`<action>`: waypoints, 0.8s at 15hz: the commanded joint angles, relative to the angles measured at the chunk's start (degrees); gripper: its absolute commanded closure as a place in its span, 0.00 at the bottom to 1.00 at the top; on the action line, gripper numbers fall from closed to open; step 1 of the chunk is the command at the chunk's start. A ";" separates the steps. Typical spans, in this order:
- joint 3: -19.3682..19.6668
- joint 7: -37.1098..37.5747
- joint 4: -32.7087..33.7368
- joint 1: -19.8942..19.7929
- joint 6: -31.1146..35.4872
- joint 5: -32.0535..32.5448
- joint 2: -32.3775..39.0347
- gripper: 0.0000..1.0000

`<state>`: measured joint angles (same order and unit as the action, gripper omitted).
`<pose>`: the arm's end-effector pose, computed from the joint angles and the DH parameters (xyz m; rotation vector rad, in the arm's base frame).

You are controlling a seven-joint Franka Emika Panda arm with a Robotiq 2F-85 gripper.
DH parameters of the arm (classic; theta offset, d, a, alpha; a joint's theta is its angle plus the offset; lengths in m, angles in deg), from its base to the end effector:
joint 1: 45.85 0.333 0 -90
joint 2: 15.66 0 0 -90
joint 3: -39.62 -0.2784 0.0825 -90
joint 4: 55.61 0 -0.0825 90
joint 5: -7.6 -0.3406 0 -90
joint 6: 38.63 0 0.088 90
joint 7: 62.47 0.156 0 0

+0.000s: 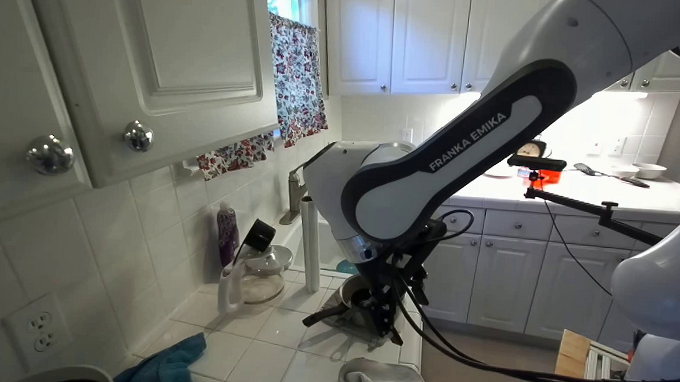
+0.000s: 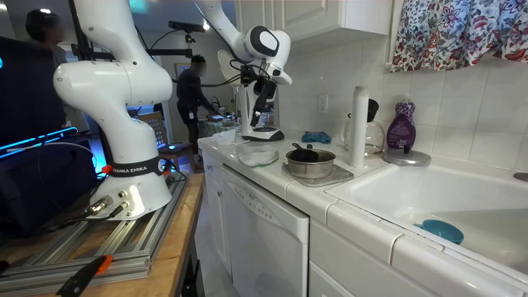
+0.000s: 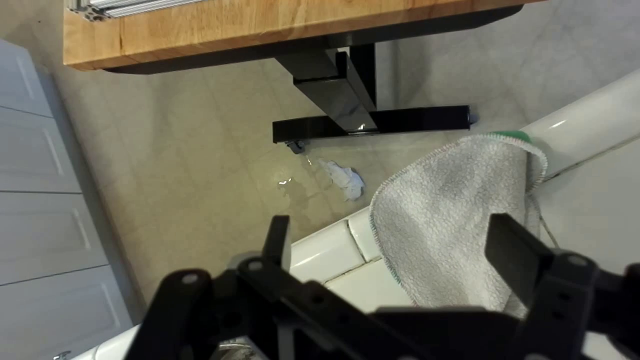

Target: Put a black pot inside the silver bowl, remove the other black pot from the kettle and put it on the counter

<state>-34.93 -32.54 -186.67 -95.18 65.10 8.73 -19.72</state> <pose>0.3657 0.1650 0.2788 2.8046 -0.1258 -0.5247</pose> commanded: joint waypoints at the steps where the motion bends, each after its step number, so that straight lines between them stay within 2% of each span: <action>1: 0.00 -2.02 -0.01 0.25 0.36 0.76 0.01 0.00; 2: 10.11 -3.13 -0.28 10.48 0.57 2.88 1.38 0.00; 3: 12.91 -6.09 -0.60 12.71 1.72 3.21 0.77 0.00; 5: 22.38 -10.18 -1.18 21.16 3.69 4.16 -0.35 0.00; 6: 27.24 -9.28 -1.52 25.19 5.04 4.13 -0.70 0.00; 9: 39.81 -1.30 -3.10 36.23 13.24 3.56 -0.24 0.00; 12: 48.97 5.90 -3.50 44.71 21.25 4.05 0.98 0.00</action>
<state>6.88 -33.56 -189.01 -57.71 79.55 12.15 -19.33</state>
